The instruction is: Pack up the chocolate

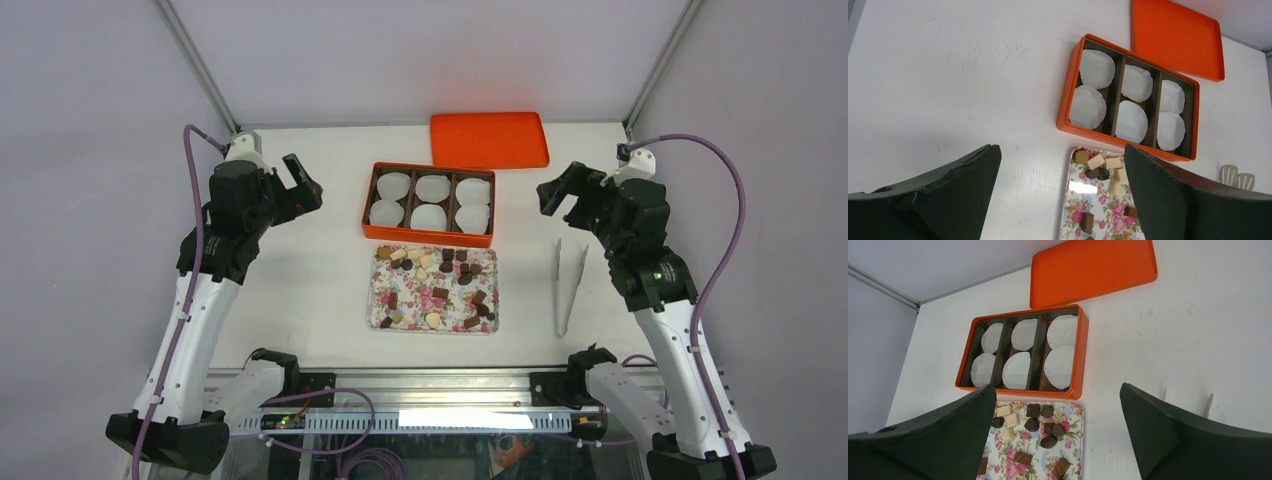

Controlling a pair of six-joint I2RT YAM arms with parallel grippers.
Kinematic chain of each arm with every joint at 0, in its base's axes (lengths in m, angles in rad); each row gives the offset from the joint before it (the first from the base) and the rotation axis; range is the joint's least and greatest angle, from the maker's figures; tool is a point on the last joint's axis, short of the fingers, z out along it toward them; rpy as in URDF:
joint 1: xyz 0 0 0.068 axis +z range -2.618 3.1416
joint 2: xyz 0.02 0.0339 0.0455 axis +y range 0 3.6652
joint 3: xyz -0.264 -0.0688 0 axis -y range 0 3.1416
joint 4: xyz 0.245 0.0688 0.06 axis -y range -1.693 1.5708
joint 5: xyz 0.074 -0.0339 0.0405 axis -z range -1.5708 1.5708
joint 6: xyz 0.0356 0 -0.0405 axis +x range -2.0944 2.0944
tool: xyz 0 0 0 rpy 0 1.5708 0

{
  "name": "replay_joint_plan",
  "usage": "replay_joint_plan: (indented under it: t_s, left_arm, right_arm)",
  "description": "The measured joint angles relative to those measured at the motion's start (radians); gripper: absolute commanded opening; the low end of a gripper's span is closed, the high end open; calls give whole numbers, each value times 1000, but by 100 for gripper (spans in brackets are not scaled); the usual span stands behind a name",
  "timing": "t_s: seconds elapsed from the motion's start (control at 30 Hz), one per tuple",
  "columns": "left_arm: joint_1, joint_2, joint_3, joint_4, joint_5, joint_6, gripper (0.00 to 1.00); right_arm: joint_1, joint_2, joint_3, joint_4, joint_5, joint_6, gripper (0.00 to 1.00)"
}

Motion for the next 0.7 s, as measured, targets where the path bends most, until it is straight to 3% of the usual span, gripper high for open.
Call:
replay_joint_plan:
  t_s: [0.5,0.7]
  left_arm:
    - [0,1,-45,-1,5,-8,99]
    - [0,48,-92,3,134,-56,99]
  right_arm:
    - [0,85,45,-129,57,31,99]
    - [0,198,87,-270,90,62,99]
